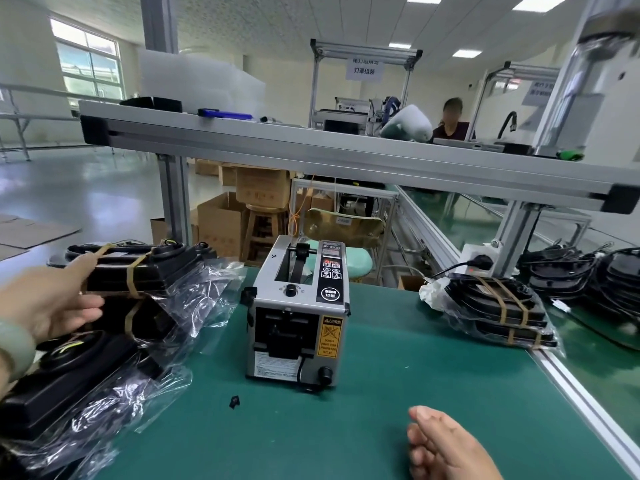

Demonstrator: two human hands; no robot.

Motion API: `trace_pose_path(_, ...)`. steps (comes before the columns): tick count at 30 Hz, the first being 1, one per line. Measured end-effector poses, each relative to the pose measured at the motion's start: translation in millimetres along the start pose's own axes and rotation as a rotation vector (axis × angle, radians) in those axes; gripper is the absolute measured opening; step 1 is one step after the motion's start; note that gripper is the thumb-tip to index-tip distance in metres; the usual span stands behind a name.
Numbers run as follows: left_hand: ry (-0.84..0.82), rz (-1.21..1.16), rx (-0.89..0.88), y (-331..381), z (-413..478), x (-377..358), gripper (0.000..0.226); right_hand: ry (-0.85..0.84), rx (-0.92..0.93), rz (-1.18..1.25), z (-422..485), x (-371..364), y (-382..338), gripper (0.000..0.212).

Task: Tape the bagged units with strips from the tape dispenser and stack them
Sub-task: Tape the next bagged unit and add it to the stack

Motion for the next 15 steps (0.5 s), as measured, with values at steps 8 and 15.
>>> trace_pose_path(8, 0.028, 0.042, -0.139, 1.9, 25.4, -9.5, 0.043, 0.005, -0.003, -0.028, -0.2, 3.2, 0.5, 0.011)
trace_pose_path(15, -0.001, -0.026, -0.388, 42.7, -61.4, -53.0, 0.051, 0.014, 0.018, -0.058, -1.1, 4.4, -2.2, 0.013)
Point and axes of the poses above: each hand's wrist, its own z-axis towards the middle knuckle, its own x-axis out of the back of the hand, y = z × x, the point moved 9 cm from there along z, towards the middle knuckle, and after that the axes turned 1 degree about -x, right-handed, at the moved point
